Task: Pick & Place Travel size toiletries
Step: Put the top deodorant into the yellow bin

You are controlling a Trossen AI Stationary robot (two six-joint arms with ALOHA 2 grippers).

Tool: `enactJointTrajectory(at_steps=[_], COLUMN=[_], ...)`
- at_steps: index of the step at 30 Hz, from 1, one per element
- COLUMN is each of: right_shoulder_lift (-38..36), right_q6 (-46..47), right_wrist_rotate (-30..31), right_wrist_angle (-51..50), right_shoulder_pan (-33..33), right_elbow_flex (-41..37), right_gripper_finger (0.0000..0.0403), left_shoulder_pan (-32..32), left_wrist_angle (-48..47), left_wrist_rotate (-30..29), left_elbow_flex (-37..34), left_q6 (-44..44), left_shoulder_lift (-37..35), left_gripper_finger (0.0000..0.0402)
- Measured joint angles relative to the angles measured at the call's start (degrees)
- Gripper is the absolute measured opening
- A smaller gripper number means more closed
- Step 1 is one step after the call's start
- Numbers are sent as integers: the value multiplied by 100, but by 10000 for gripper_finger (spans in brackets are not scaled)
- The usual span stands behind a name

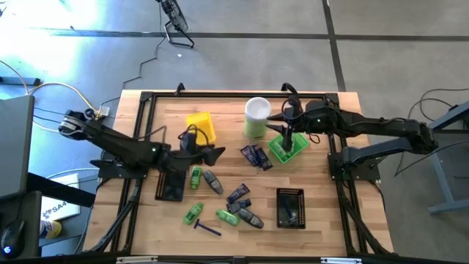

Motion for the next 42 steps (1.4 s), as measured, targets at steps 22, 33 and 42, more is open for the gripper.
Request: enactJointTrajectory(at_steps=[22, 33, 42], right_shoulder_lift=[7, 7, 7], right_q6=[-700, -904, -1053], right_wrist_rotate=[-592, -937, -1313], right_wrist_angle=[-182, -301, -408], right_shoulder_pan=[-70, -70, -70], right_elbow_flex=[4, 4, 4], right_gripper_finger=[105, 105, 105], left_shoulder_pan=[13, 13, 13], left_wrist_angle=[-4809, -4764, -4742], left_wrist_rotate=[1401, 2446, 2717], left_elbow_flex=[3129, 3134, 3134], left_q6=[-3467, -4720, -4959], left_shoulder_lift=[2630, 3394, 3503], left_gripper_finger=[361, 361, 361])
